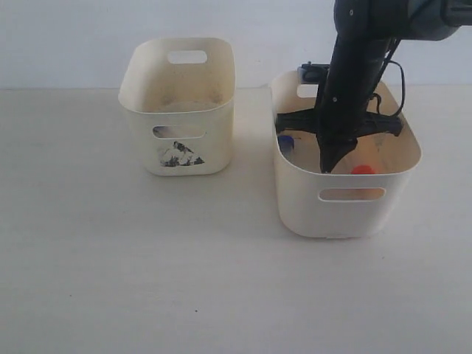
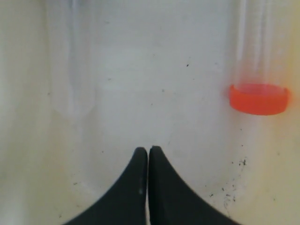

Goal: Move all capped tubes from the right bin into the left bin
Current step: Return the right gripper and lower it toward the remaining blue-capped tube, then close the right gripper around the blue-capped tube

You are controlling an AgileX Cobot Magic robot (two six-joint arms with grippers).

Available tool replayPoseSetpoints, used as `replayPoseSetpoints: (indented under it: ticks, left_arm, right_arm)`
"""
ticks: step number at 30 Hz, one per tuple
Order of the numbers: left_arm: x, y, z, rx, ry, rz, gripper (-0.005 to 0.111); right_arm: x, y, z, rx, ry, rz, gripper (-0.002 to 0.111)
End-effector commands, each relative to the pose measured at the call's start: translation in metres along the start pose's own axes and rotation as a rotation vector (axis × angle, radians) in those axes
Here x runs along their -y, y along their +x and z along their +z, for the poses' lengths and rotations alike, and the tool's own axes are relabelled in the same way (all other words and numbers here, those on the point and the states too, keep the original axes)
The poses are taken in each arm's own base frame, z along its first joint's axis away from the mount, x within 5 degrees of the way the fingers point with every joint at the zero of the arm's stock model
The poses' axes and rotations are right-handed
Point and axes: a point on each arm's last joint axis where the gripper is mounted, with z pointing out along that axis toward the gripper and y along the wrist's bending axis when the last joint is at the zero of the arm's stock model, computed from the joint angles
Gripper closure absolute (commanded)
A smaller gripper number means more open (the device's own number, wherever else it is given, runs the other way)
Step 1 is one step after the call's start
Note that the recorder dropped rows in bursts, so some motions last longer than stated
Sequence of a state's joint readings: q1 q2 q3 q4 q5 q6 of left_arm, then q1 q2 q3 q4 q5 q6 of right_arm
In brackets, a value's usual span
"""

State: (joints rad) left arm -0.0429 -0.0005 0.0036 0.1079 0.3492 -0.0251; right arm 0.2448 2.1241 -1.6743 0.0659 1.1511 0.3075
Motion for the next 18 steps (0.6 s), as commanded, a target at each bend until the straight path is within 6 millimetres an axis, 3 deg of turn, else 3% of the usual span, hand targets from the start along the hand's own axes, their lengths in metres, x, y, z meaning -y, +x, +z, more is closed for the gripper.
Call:
replayPoseSetpoints:
  ticks: [1,12,18]
  left_arm:
    - [0.0,-0.002,0.0,0.012,0.005,-0.02,0.102]
    - [0.0,-0.002,0.0,0.012,0.005,-0.02,0.102]
    - [0.0,-0.002,0.0,0.012,0.005,-0.02,0.102]
  right_arm:
    - [0.002,-0.006,0.005,0.03,-0.005,-0.005,0.108]
    - [0.023,-0.016,0.003,0.048,-0.081,0.054,0.108]
    - [0.018,-0.02,0.002,0.091,-0.132,0.043,0.108]
